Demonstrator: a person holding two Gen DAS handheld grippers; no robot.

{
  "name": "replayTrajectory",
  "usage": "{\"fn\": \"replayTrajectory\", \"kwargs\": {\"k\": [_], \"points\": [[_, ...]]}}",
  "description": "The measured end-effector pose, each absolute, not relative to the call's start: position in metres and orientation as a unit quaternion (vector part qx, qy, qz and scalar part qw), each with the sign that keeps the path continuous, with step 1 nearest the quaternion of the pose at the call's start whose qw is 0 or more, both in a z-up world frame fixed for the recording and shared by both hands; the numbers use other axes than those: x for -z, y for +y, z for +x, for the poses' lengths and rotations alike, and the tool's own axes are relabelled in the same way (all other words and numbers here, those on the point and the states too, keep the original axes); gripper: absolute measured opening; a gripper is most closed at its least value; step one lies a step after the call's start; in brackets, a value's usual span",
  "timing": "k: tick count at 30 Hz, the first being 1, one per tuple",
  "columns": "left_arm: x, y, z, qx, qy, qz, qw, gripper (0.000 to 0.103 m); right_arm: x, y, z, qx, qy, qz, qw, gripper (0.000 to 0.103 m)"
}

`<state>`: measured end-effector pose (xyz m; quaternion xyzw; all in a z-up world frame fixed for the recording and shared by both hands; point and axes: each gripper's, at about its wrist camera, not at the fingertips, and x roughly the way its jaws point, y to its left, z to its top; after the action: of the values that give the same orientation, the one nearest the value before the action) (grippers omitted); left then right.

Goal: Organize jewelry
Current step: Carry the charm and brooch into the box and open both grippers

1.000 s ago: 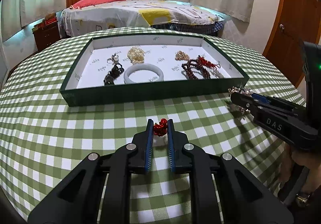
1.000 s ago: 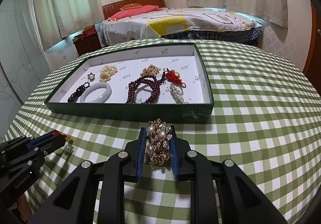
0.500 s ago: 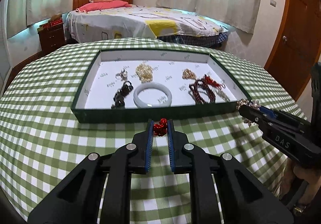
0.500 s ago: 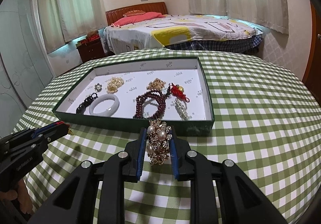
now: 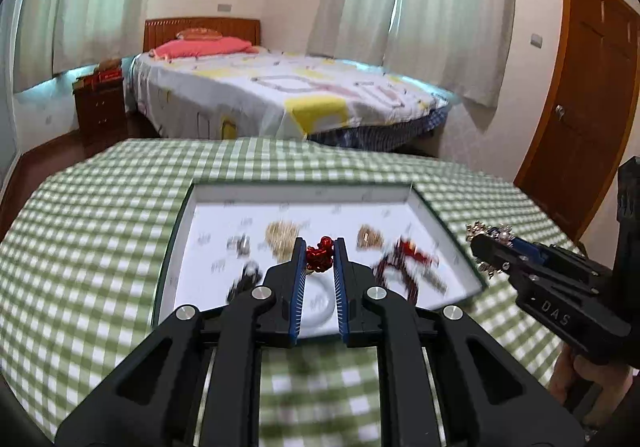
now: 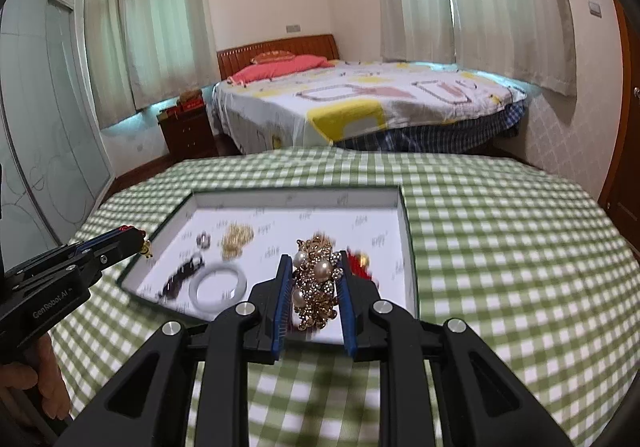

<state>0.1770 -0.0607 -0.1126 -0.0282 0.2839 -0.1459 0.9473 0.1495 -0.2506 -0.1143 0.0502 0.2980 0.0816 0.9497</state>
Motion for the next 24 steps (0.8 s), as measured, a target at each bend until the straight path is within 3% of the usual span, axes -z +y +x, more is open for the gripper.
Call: {"fn": "replayTrajectory", "kwargs": {"k": [13, 24], "points": [[0.092, -0.094, 0.253, 0.153, 0.252, -0.024, 0.955, 0.014, 0.085, -0.256, 0.214, -0.085, 0.25, 0.036, 0.964, 0.023], [0.159, -0.117, 0.323, 0.129, 0.363, -0.024, 0.923, 0.014, 0.14, -0.267, 0.277, -0.081, 0.334, 0.046, 0.938, 0.023]]}}
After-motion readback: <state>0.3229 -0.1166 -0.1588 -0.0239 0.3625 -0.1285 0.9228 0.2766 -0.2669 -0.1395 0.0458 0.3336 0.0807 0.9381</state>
